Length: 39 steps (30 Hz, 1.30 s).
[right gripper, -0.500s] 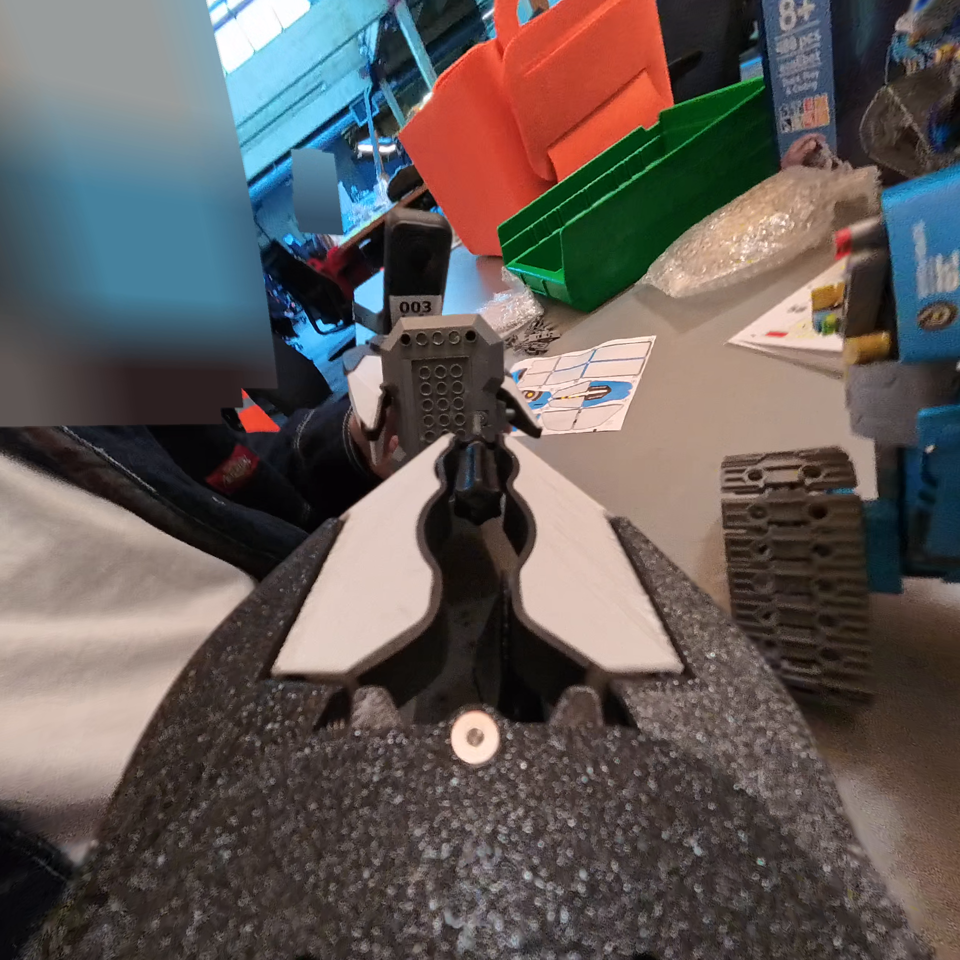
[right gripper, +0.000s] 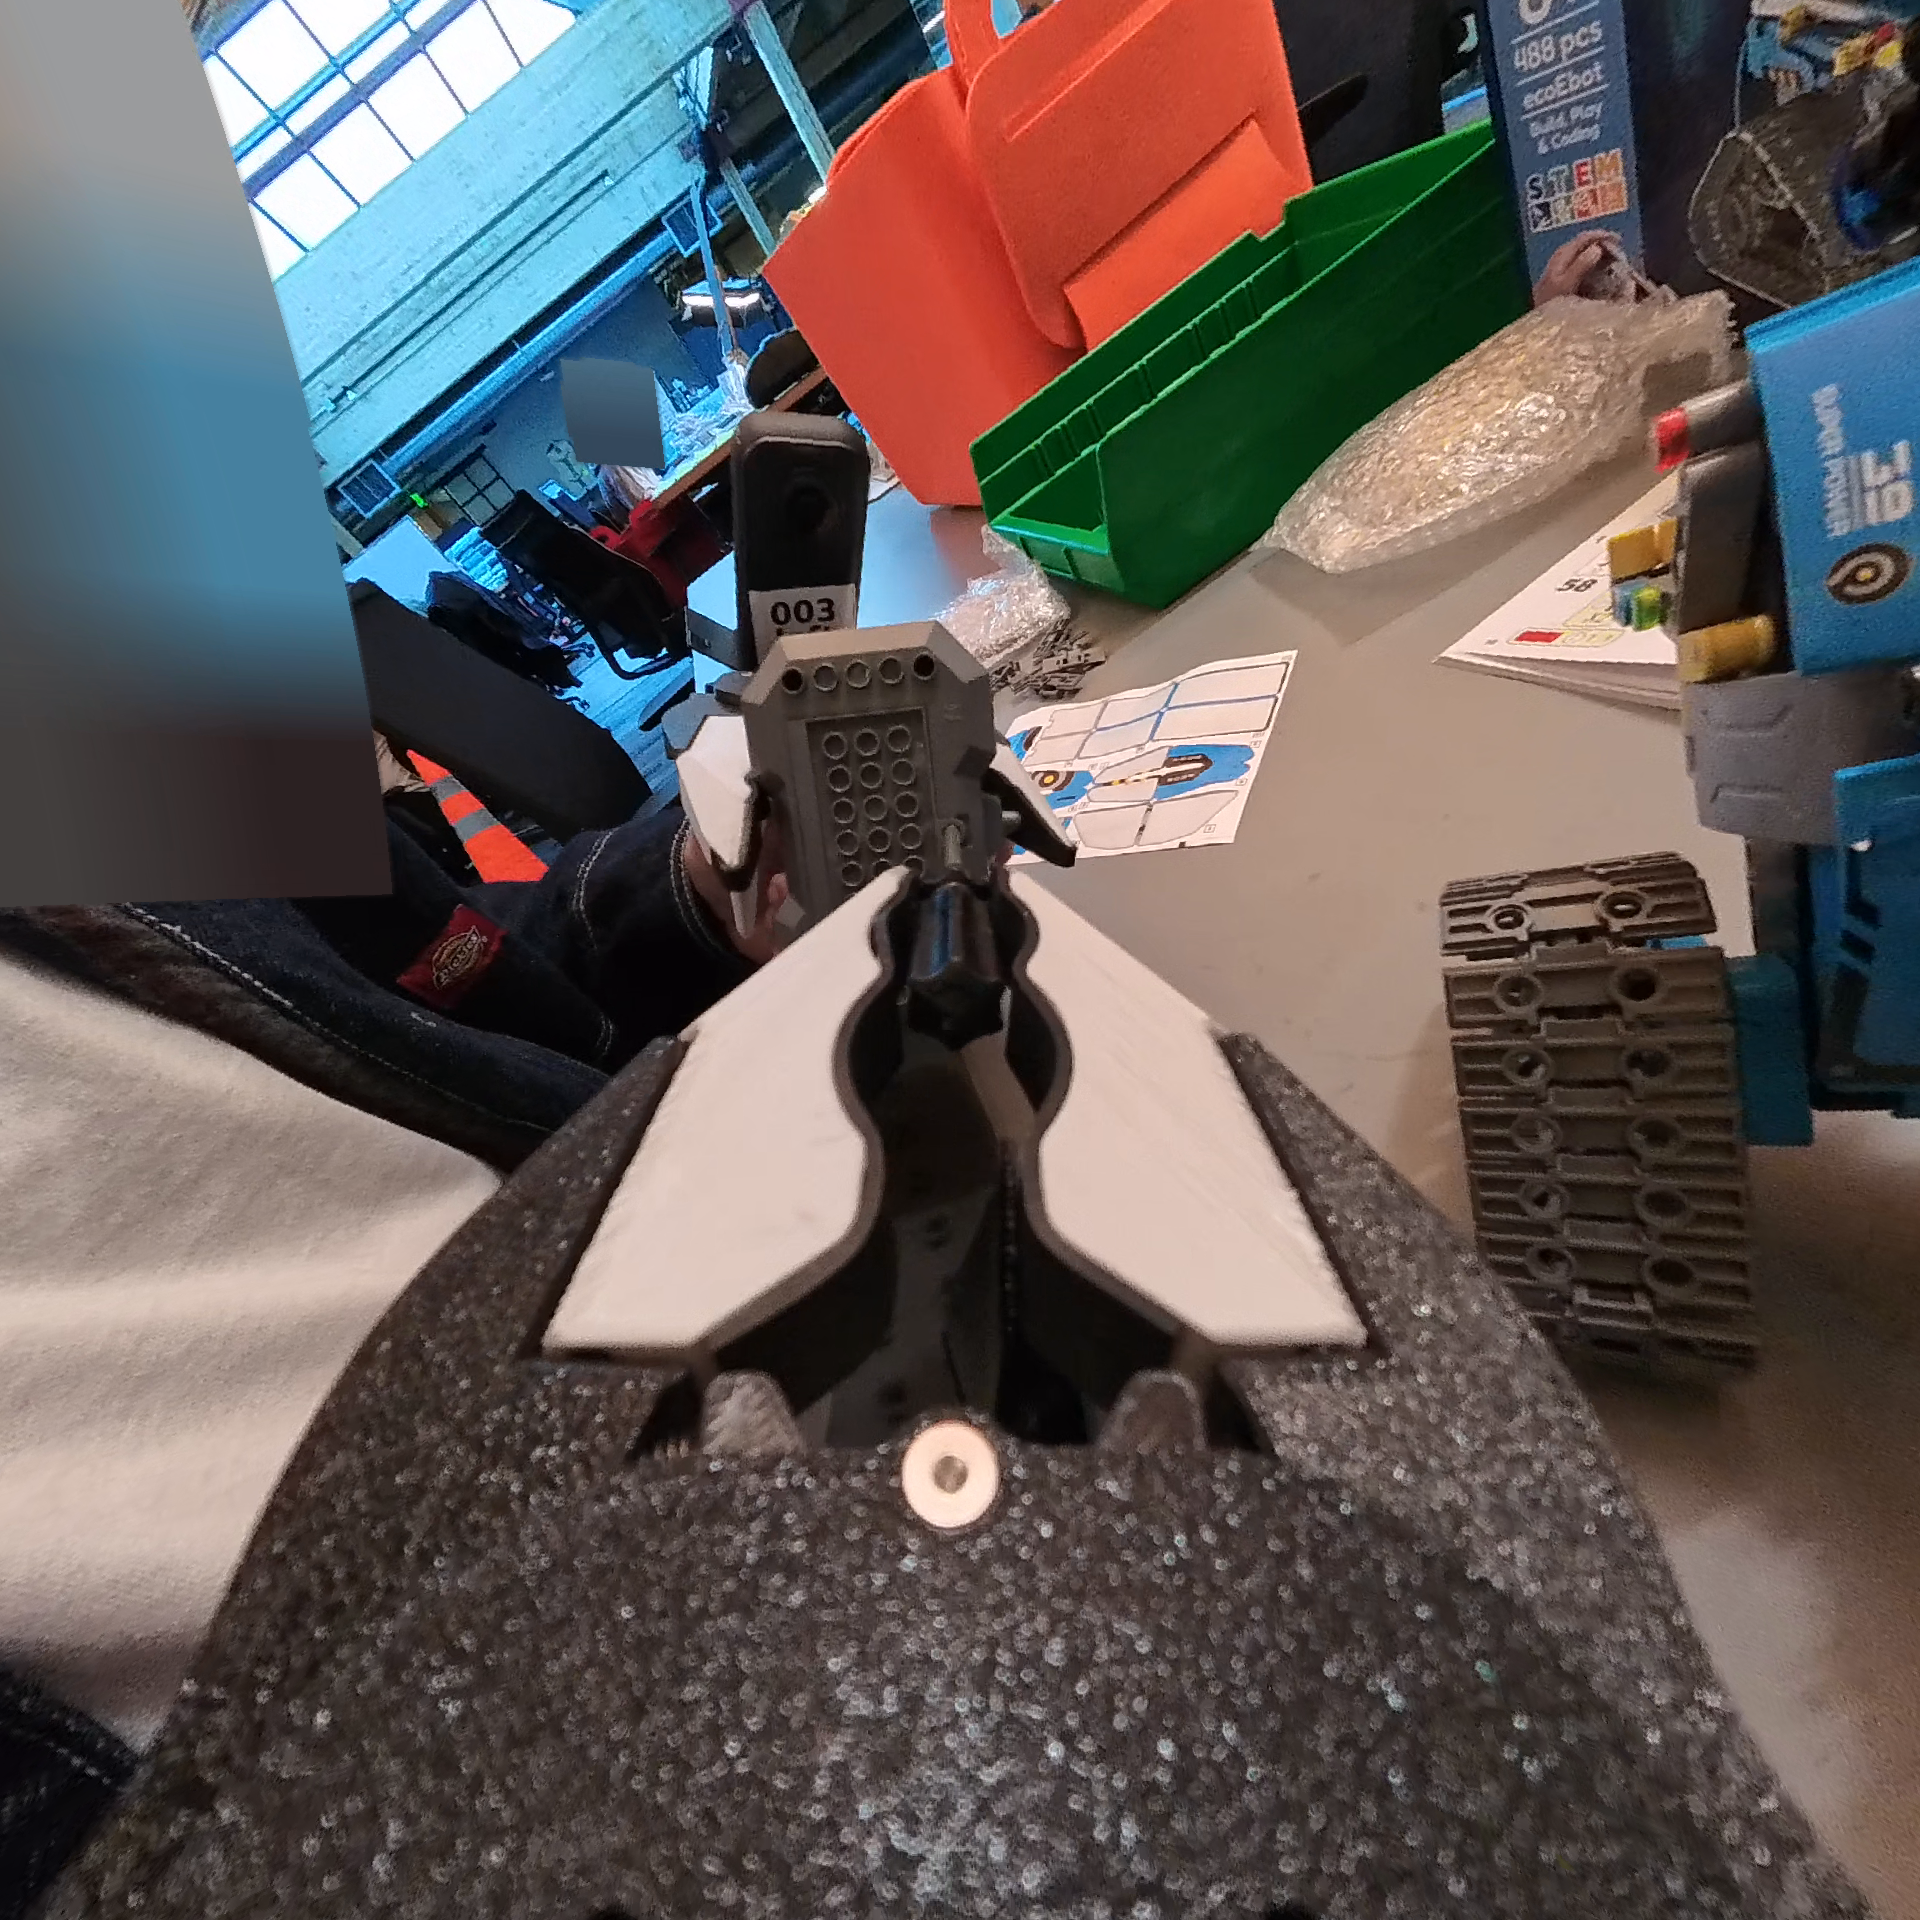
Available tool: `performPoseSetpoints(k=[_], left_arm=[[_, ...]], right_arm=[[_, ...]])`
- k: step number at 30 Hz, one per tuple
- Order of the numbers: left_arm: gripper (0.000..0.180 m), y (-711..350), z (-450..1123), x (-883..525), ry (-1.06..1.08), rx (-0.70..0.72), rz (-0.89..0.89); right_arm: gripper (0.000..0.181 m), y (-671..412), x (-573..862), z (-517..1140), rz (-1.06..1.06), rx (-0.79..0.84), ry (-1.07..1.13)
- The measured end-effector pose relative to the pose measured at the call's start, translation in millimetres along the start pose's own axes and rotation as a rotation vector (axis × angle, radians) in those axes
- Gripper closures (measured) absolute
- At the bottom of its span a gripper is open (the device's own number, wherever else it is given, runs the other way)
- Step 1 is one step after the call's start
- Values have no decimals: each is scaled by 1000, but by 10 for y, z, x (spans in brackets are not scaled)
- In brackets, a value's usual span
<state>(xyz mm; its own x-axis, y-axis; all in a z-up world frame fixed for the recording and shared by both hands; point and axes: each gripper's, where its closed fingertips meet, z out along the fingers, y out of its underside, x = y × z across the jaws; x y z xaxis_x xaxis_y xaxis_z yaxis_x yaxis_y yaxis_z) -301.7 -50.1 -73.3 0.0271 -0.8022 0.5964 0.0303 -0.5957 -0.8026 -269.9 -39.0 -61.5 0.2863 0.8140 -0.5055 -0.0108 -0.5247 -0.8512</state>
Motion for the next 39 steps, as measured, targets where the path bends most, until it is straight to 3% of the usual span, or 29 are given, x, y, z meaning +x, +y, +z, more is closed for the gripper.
performPoseSetpoints(k=[4,7,15,17,19,23,30,33,39], left_arm=[[102,9,-8,-13,5,-14,-50],[102,-7,-17,4,41,-20,-100],[103,46,-39,104,202,-86,-249],[103,65,-33,119,215,-98,-249],[103,76,-22,159,224,-103,-223],[103,31,-3,204,204,-57,-144],[102,-72,-52,111,71,45,-38],[102,-74,-53,99,39,51,-9],[102,-79,-63,100,28,57,3]], right_arm=[[168,30,2,12,-110,-27,29],[170,28,-33,21,-325,-70,35],[169,119,-211,25,-1208,-222,-59],[169,141,-246,20,-1345,-260,-63],[169,117,-271,0,-1276,-253,-71],[169,3,-268,-59,-894,-148,-40],[169,-78,-124,-59,-80,92,30],[169,-23,-114,-23,25,118,30],[168,-5,-86,7,31,87,38]])
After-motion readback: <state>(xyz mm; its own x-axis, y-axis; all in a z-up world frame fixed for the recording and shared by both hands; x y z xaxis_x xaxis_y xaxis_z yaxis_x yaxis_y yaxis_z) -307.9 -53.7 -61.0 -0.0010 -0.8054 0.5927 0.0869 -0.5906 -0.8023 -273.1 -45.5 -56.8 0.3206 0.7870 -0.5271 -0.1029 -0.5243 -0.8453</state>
